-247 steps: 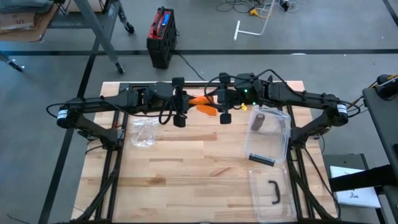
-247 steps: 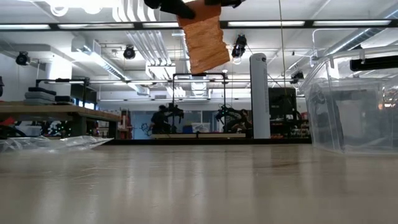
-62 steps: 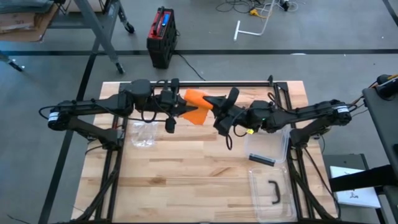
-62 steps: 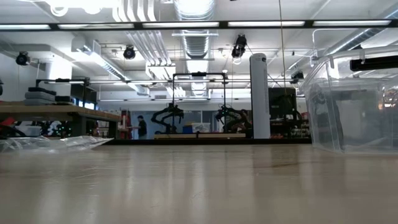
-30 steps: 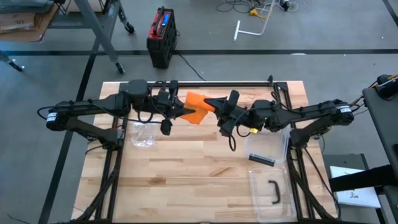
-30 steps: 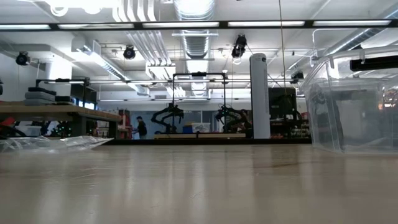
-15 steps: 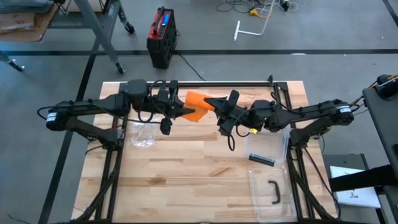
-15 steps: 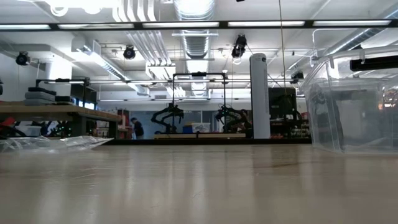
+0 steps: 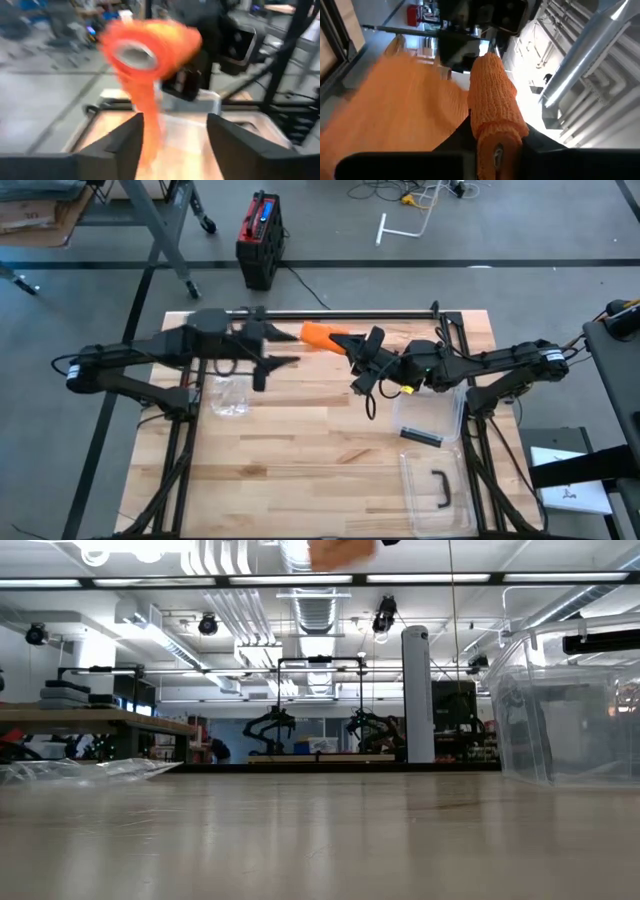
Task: Roll bandage
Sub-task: Roll the orange bandage
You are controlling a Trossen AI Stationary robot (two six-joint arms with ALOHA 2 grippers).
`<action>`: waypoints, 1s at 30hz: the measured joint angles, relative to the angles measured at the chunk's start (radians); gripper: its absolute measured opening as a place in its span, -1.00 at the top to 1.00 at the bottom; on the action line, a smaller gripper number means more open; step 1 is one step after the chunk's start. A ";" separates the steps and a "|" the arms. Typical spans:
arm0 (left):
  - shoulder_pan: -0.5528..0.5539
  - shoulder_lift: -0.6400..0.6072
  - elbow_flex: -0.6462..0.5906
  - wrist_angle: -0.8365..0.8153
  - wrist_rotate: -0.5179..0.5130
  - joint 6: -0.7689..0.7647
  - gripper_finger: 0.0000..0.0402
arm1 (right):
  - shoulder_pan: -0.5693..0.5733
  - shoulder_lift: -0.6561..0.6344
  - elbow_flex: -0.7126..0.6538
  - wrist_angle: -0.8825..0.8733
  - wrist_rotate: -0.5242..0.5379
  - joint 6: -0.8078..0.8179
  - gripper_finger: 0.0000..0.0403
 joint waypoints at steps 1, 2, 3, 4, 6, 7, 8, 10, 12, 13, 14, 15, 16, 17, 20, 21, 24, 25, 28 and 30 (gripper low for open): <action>0.007 -0.023 0.001 -0.005 -0.016 0.016 -0.09 | 0.000 0.000 0.000 0.000 0.000 -0.015 0.74; 0.018 -0.044 0.011 -0.009 -0.022 0.032 -0.16 | 0.000 0.000 0.000 0.000 -0.001 -0.025 0.74; 0.029 -0.063 0.027 -0.004 -0.027 0.039 -0.22 | 0.000 0.000 0.000 0.000 -0.001 -0.032 0.74; 0.042 -0.081 0.042 0.001 -0.028 0.044 -0.28 | 0.000 0.000 0.000 -0.001 -0.001 -0.037 0.75; 0.063 -0.107 0.068 0.001 -0.015 0.060 -0.38 | 0.000 0.000 0.000 -0.001 -0.003 -0.047 0.75; 0.071 -0.110 0.078 0.003 0.004 0.070 -0.43 | 0.000 0.000 0.000 -0.002 -0.010 -0.052 0.75; 0.077 -0.107 0.086 0.001 0.033 0.077 -0.46 | 0.000 0.000 0.000 -0.004 -0.020 -0.057 0.75; 0.082 -0.090 0.099 -0.008 0.096 0.103 -0.51 | 0.000 0.000 0.000 -0.009 -0.050 -0.058 0.75; 0.082 -0.056 0.104 -0.030 0.143 0.143 -0.52 | 0.000 0.000 0.000 -0.009 -0.073 -0.057 0.74; 0.082 -0.036 0.104 -0.031 0.153 0.160 -0.53 | 0.000 0.000 0.000 -0.013 -0.086 -0.053 0.74; 0.082 -0.015 0.104 -0.033 0.163 0.175 -0.52 | 0.000 0.000 0.000 -0.018 -0.098 -0.043 0.75; 0.082 0.005 0.106 -0.031 0.169 0.191 -0.51 | 0.000 0.000 0.000 -0.027 -0.110 -0.034 0.75; 0.081 0.023 0.113 -0.025 0.171 0.206 -0.50 | 0.000 0.000 0.000 -0.042 -0.118 -0.020 0.75; 0.081 0.039 0.123 -0.024 0.172 0.215 -0.49 | 0.000 0.001 0.000 -0.055 -0.121 -0.007 0.74; 0.081 0.074 0.158 -0.037 0.175 0.237 -0.48 | 0.000 0.002 0.000 -0.095 -0.120 0.023 0.74; 0.081 0.082 0.169 -0.048 0.176 0.248 -0.48 | 0.000 0.002 0.000 -0.105 -0.118 0.043 0.74; 0.081 0.093 0.190 -0.057 0.209 0.263 -0.51 | 0.000 0.002 0.000 -0.126 -0.120 0.064 0.75; 0.081 0.102 0.196 -0.056 0.228 0.258 -0.53 | 0.000 0.002 0.000 -0.126 -0.122 0.062 0.75; 0.082 0.137 0.204 -0.086 0.280 0.247 -0.58 | 0.000 0.002 0.000 -0.131 -0.131 0.040 0.74; 0.082 0.161 0.204 -0.090 0.322 0.256 -0.61 | 0.000 0.002 0.000 -0.150 -0.141 0.024 0.74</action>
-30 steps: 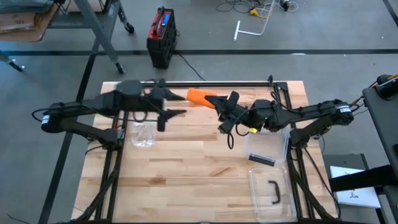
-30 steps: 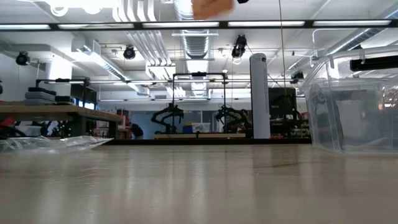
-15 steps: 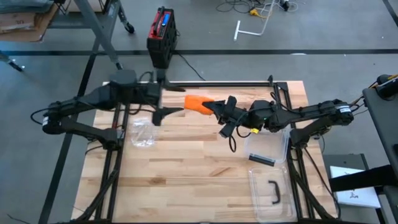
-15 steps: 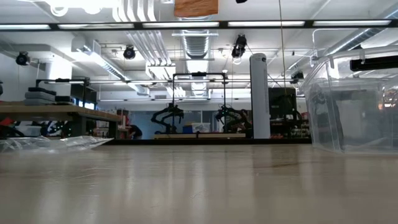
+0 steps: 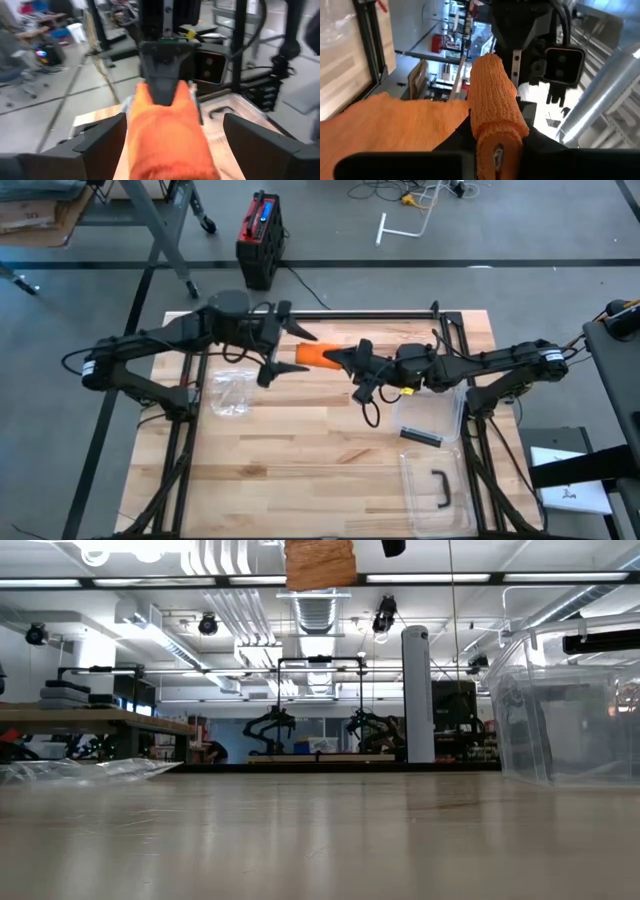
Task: Roll bandage
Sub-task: Roll the orange bandage
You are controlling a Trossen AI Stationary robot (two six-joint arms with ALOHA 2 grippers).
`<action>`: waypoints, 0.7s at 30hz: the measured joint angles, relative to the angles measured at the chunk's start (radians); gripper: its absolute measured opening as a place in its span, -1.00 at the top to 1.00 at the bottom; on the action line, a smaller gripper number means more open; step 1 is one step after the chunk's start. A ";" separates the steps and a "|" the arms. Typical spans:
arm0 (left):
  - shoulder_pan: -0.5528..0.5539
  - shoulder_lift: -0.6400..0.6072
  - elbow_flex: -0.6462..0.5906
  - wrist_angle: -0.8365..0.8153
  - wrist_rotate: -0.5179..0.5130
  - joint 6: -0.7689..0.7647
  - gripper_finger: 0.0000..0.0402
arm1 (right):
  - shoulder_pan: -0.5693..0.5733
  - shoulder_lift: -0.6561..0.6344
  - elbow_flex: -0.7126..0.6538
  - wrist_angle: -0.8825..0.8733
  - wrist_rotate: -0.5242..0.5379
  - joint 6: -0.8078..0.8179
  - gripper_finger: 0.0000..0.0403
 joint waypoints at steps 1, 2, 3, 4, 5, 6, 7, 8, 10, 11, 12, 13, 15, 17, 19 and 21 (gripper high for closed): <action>0.000 0.008 0.000 0.000 0.012 0.003 -0.62 | 0.000 0.000 0.000 -0.004 0.000 -0.012 0.74; 0.000 0.014 0.000 0.002 0.018 0.007 -0.62 | 0.000 0.000 0.000 -0.011 0.001 -0.026 0.74; 0.000 0.019 0.001 0.004 0.020 0.008 -0.61 | 0.000 0.000 0.000 -0.016 0.000 -0.035 0.75; 0.000 0.023 0.002 0.007 0.020 0.008 -0.60 | 0.000 0.000 0.000 -0.013 0.000 -0.035 0.75; 0.002 0.026 0.002 0.007 0.020 0.008 -0.59 | 0.000 0.000 0.000 -0.014 0.000 -0.036 0.74; 0.005 0.032 0.002 0.005 0.019 0.009 -0.57 | 0.000 0.000 0.000 -0.015 0.000 -0.036 0.74; 0.007 0.036 0.002 0.004 0.019 0.013 -0.56 | 0.000 0.000 0.000 -0.014 0.000 -0.036 0.73; 0.007 0.038 0.002 -0.001 0.018 0.020 -0.54 | 0.000 0.000 0.000 -0.014 0.000 -0.036 0.73; 0.007 0.038 0.002 -0.006 0.018 0.027 -0.51 | 0.000 0.000 0.000 -0.014 0.000 -0.037 0.73; 0.007 0.037 0.002 -0.006 0.018 0.027 -0.50 | 0.000 0.000 0.000 -0.014 0.000 -0.038 0.74; 0.007 0.039 0.002 -0.008 0.018 0.027 -0.48 | 0.000 0.000 0.000 -0.014 0.000 -0.044 0.74; 0.006 0.040 0.002 -0.013 0.019 0.027 -0.46 | 0.000 0.000 0.000 -0.014 0.000 -0.053 0.74; 0.006 0.042 0.001 -0.029 0.019 0.027 -0.43 | 0.000 0.000 0.000 -0.013 0.001 -0.064 0.74; 0.007 0.043 0.001 -0.028 0.018 0.027 -0.40 | -0.001 0.000 0.000 -0.003 0.000 -0.070 0.73; 0.007 0.044 0.001 -0.028 0.018 0.030 -0.36 | -0.002 0.000 0.000 0.013 0.000 -0.070 0.73; 0.007 0.046 0.001 -0.029 0.018 0.043 -0.31 | -0.002 0.000 0.000 0.011 0.000 -0.070 0.74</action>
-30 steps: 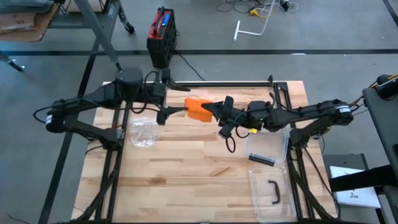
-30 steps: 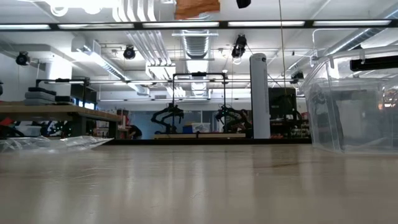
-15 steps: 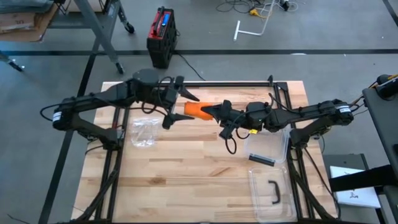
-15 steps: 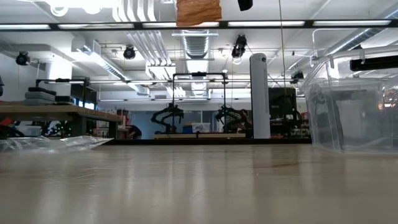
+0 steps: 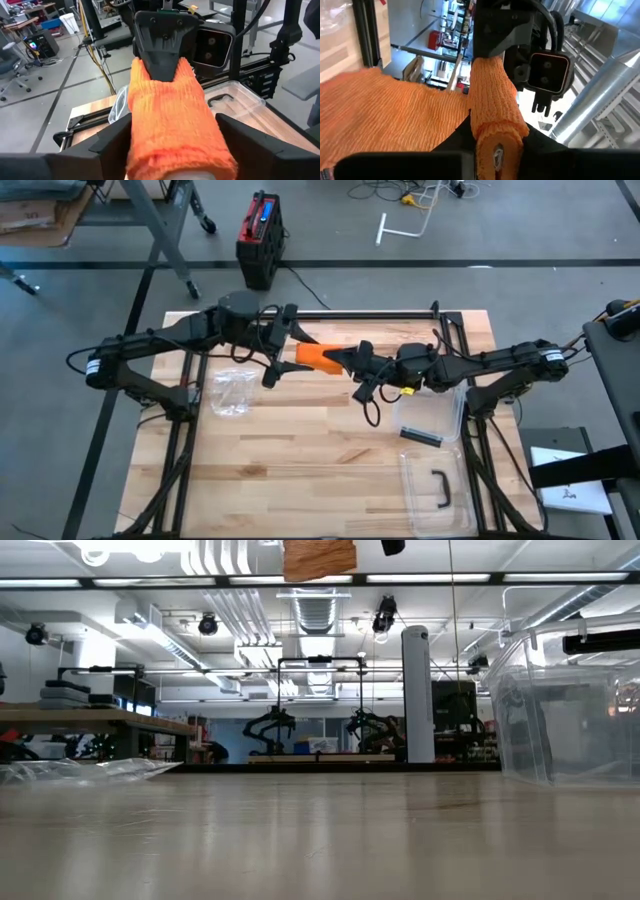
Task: Roll bandage
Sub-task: Roll the orange bandage
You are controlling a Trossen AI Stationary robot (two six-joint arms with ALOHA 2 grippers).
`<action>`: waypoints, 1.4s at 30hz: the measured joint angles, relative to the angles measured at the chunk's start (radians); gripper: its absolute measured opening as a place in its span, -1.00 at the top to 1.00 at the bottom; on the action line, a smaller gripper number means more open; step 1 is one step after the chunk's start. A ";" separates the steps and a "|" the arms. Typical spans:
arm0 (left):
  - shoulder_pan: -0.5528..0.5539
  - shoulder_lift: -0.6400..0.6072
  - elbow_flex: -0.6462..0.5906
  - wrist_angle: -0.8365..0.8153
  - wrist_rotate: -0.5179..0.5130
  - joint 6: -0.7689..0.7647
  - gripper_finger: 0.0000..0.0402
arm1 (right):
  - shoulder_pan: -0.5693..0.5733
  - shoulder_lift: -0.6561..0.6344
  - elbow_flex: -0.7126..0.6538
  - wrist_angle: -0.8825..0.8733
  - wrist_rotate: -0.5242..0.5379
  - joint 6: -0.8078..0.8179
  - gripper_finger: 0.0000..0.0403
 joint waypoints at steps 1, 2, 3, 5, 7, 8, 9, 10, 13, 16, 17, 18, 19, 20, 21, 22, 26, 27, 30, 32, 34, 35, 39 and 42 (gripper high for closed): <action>0.000 0.000 0.000 0.000 0.000 0.008 -0.29 | 0.000 0.000 0.000 -0.003 0.000 0.000 0.74; 0.000 0.000 0.000 0.000 0.000 0.012 -0.26 | 0.000 0.000 0.000 -0.006 0.000 0.000 0.74; 0.000 0.000 0.000 0.001 0.000 0.013 -0.22 | 0.000 0.000 0.000 -0.006 0.000 0.000 0.74; 0.000 0.000 0.000 0.002 0.000 0.014 -0.15 | 0.000 0.000 0.000 -0.005 -0.002 0.000 0.72; 0.000 0.000 0.000 -0.002 0.000 0.013 -0.05 | 0.000 0.000 0.000 -0.005 -0.001 0.000 0.70; 0.000 0.000 0.000 -0.003 -0.002 0.012 0.01 | 0.000 0.000 0.000 -0.005 -0.001 0.000 0.70; 0.000 0.000 0.000 -0.007 -0.002 0.012 0.07 | 0.000 0.000 0.000 -0.005 -0.001 0.000 0.70; 0.000 0.001 0.000 -0.010 -0.003 0.013 0.14 | 0.000 0.000 0.000 -0.005 -0.001 0.000 0.69; 0.000 0.003 -0.001 -0.012 -0.004 0.024 0.31 | 0.000 0.000 0.000 -0.011 0.000 0.004 0.68; 0.000 0.002 -0.001 -0.019 -0.029 0.037 0.42 | 0.000 0.001 0.000 -0.026 0.002 0.074 0.63; 0.000 0.001 -0.002 -0.023 -0.049 0.037 0.43 | 0.000 0.001 0.000 -0.032 0.006 0.113 0.61; -0.002 -0.001 -0.002 -0.026 -0.068 0.043 0.43 | 0.000 0.001 0.000 -0.034 0.011 0.160 0.58; -0.002 -0.003 -0.002 -0.027 -0.081 0.051 0.43 | -0.001 0.001 0.000 -0.033 0.016 0.217 0.53; -0.002 -0.005 -0.002 -0.027 -0.091 0.056 0.43 | -0.001 -0.002 0.000 -0.032 0.022 0.281 0.48; -0.002 -0.008 -0.002 -0.026 -0.096 0.060 0.43 | -0.002 -0.003 0.000 -0.033 0.026 0.351 0.43; -0.002 -0.009 -0.002 -0.025 -0.097 0.062 0.42 | -0.002 -0.004 0.000 -0.033 0.028 0.429 0.36; -0.002 -0.019 -0.002 -0.022 -0.132 0.091 0.43 | -0.002 -0.029 0.000 -0.041 0.045 0.715 0.06; -0.002 -0.021 -0.002 -0.019 -0.150 0.099 0.43 | -0.002 -0.039 0.000 -0.042 0.046 0.768 -0.02; -0.002 -0.022 -0.001 -0.013 -0.176 0.120 0.43 | -0.002 -0.067 -0.001 -0.047 0.018 0.925 -0.25; 0.000 -0.021 -0.002 -0.019 -0.203 0.122 0.43 | -0.001 -0.076 0.000 -0.035 -0.011 1.015 -0.40; 0.002 -0.018 -0.003 -0.007 -0.221 0.130 0.43 | -0.004 -0.088 0.002 -0.058 -0.027 1.067 -0.52; 0.002 -0.018 -0.003 -0.004 -0.235 0.135 0.43 | -0.005 -0.088 0.004 -0.065 -0.038 1.086 -0.57; -0.001 -0.019 -0.003 0.011 -0.264 0.143 0.43 | -0.011 -0.081 0.006 -0.106 -0.075 1.118 -0.67; -0.002 -0.019 -0.003 0.009 -0.265 0.169 0.43 | -0.018 -0.080 0.022 -0.107 -0.096 1.107 -0.67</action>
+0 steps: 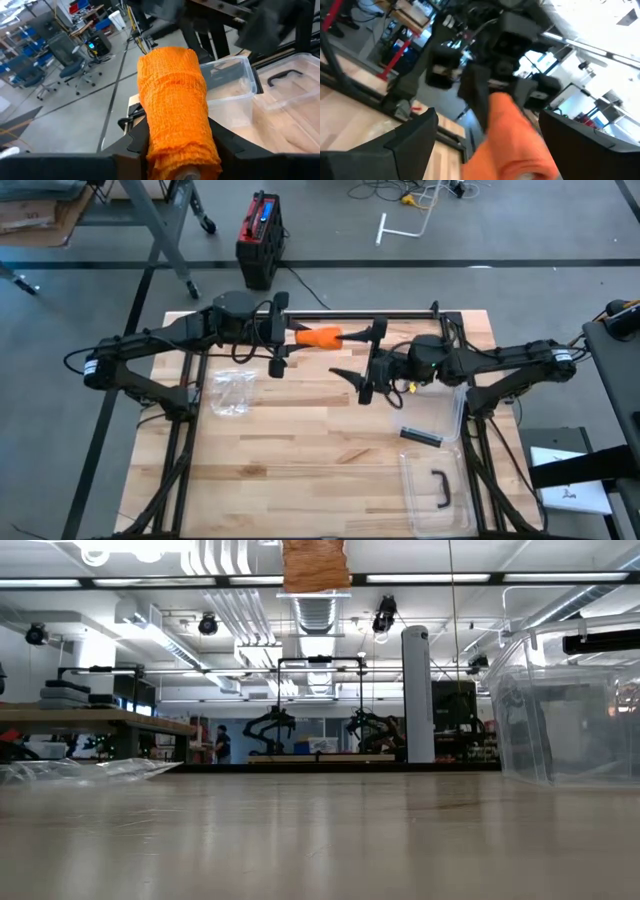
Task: Roll bandage
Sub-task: Roll the orange bandage
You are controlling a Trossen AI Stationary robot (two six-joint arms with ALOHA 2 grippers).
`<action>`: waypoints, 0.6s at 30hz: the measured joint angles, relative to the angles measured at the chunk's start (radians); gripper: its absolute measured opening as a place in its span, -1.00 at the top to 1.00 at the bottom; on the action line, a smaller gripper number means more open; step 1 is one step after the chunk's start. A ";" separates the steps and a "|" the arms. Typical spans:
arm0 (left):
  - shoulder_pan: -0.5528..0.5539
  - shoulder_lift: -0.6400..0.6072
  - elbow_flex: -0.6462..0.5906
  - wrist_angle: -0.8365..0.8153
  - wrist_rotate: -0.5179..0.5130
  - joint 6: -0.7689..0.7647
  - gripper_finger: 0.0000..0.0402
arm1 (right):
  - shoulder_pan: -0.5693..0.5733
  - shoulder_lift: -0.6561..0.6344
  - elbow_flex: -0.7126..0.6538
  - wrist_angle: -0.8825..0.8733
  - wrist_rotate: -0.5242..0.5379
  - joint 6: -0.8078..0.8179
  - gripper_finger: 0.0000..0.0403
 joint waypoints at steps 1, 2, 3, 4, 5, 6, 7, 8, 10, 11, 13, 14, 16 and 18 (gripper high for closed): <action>-0.003 0.000 0.000 0.001 0.000 0.007 0.43 | -0.007 0.000 0.008 0.000 -0.007 -0.003 -0.66; -0.006 0.000 0.000 0.001 0.000 0.010 0.43 | -0.016 -0.001 0.016 -0.006 -0.018 -0.002 -0.66; -0.009 0.002 0.000 0.001 0.001 0.010 0.43 | -0.024 -0.001 0.026 -0.016 -0.028 0.004 -0.65; -0.010 0.003 0.000 0.001 0.001 0.011 0.43 | -0.035 0.004 0.035 -0.030 -0.039 0.017 -0.64; -0.010 0.004 0.000 0.001 0.002 0.012 0.43 | -0.050 0.013 0.045 -0.034 -0.045 0.028 -0.63; -0.010 0.005 0.000 0.000 0.003 0.017 0.43 | -0.065 0.023 0.056 -0.041 -0.054 0.034 -0.62; -0.011 0.005 0.000 0.000 0.003 0.023 0.43 | -0.080 0.031 0.064 -0.061 -0.067 0.047 -0.61; -0.013 0.007 0.000 0.002 0.003 0.025 0.43 | -0.098 0.044 0.074 -0.086 -0.092 0.063 -0.60; -0.013 0.013 0.000 0.007 0.003 0.025 0.43 | -0.132 0.064 0.102 -0.123 -0.155 0.113 -0.58; -0.013 0.015 0.000 -0.004 0.003 0.025 0.43 | -0.146 0.074 0.111 -0.145 -0.182 0.136 -0.56; -0.013 0.016 0.000 -0.016 0.003 0.025 0.43 | -0.159 0.088 0.133 -0.142 -0.214 0.165 -0.54; -0.013 0.016 0.000 -0.018 0.003 0.025 0.43 | -0.164 0.090 0.135 -0.148 -0.220 0.174 -0.52; -0.013 0.014 0.000 -0.016 0.003 0.025 0.43 | -0.171 0.095 0.142 -0.150 -0.226 0.188 -0.48; -0.013 0.014 0.000 -0.015 0.001 0.025 0.43 | -0.173 0.100 0.145 -0.154 -0.227 0.200 -0.43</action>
